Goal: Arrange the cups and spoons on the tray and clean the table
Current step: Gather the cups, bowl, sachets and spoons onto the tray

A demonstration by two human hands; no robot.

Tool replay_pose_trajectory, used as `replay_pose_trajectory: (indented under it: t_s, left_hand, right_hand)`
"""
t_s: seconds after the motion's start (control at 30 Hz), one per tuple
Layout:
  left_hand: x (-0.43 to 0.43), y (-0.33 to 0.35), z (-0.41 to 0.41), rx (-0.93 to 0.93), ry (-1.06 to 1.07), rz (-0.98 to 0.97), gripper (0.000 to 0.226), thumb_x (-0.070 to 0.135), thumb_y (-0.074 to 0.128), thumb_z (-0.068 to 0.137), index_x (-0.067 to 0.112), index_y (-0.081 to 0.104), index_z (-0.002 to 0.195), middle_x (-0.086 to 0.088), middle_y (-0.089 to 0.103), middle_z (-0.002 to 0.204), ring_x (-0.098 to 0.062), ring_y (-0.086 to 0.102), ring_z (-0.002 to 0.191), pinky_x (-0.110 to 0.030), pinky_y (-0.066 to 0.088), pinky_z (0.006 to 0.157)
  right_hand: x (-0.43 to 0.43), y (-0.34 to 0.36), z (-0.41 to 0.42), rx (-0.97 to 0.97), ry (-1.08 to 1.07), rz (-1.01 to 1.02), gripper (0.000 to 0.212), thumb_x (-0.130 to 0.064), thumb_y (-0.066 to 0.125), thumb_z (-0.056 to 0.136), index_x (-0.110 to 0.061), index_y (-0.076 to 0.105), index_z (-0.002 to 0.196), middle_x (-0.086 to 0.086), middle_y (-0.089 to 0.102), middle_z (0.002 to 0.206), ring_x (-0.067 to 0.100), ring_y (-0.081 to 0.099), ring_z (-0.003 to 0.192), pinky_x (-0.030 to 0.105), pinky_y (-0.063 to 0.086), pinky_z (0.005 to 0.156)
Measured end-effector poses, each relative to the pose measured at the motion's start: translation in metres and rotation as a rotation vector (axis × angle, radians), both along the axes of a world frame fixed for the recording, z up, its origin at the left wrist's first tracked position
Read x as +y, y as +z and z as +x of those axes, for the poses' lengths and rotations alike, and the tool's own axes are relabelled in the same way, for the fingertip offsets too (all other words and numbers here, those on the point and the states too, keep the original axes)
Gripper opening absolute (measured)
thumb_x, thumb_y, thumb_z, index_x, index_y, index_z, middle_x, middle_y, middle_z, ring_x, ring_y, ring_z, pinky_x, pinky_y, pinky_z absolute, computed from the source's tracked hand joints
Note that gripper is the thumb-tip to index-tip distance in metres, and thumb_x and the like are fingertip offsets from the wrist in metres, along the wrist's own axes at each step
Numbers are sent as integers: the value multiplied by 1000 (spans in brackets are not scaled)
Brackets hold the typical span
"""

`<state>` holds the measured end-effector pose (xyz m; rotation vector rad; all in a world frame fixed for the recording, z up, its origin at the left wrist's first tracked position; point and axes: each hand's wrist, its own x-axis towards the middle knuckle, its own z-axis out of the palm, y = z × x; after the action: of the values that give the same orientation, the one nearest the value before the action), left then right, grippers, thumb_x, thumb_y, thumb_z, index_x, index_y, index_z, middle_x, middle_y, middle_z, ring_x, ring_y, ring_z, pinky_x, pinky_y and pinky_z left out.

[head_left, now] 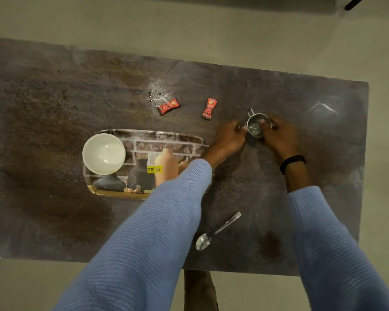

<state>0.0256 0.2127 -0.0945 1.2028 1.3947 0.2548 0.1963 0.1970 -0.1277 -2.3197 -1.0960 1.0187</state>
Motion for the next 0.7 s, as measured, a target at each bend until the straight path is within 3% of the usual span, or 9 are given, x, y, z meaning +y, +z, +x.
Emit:
replay_pose_trajectory:
  t_s: [0.1,0.17,0.3,0.37,0.43,0.5,0.57,0.6,0.7]
  left_hand:
    - [-2,-4,3,-8,14,-17,34,26,48,104,8,66,127,-15,69,124,-32,65,112,-38,52,92]
    - [-5,2,3,-2,17,-6,33,23,46,104,9,66,126,-14,69,123,-30,65,111,-35,51,89]
    - [-18,26,-13,-10,46,39,32,15,44,105,10,66,129,-10,68,127,-23,62,113,-25,41,84]
    - [-28,37,-33,-46,96,61,31,14,46,105,10,66,129,-9,69,124,-22,64,109,-29,48,88]
    - [-39,44,-61,-47,141,75,31,17,48,105,13,67,129,-6,71,122,-21,67,107,-38,55,95]
    - [-50,46,-91,-39,176,66,29,22,51,104,18,69,127,-3,73,120,-20,69,107,-44,56,97]
    - [-57,43,-118,-60,238,24,29,28,55,101,23,71,124,-1,74,118,-22,71,107,-50,56,96]
    - [-59,41,-128,-84,270,-8,29,27,56,101,23,70,125,-2,74,119,-24,71,108,-51,57,95]
    - [-61,36,-148,-130,306,-63,31,16,55,104,17,68,131,0,74,121,-19,70,112,-39,60,93]
  right_hand:
    - [3,-21,11,9,-22,-2,55,-58,51,66,-44,69,115,1,77,110,25,72,104,50,60,87]
    - [-2,-19,9,-5,-41,11,54,-54,51,64,-47,66,114,3,77,110,27,72,103,51,60,86]
    - [-20,36,-38,-13,-51,45,38,-32,55,79,-27,75,110,7,78,100,28,74,89,52,61,78]
    - [-28,63,-68,27,-24,53,29,-19,54,85,-18,76,105,11,77,94,30,73,81,52,61,73]
    - [-37,72,-90,87,35,54,29,-10,55,91,-15,75,110,9,76,94,22,70,77,41,61,75]
    - [-45,76,-111,116,96,43,31,-9,56,95,-19,74,118,-2,73,96,0,63,73,13,52,67]
    - [-51,74,-130,187,105,31,32,-8,56,96,-21,73,119,-13,69,95,-12,60,71,5,48,63]
    - [-52,73,-139,244,98,36,31,-6,56,96,-20,74,118,-14,69,93,-11,62,73,9,53,68]
    - [-54,67,-158,324,108,16,30,-6,55,97,-19,75,115,-3,75,90,14,72,82,42,62,77]
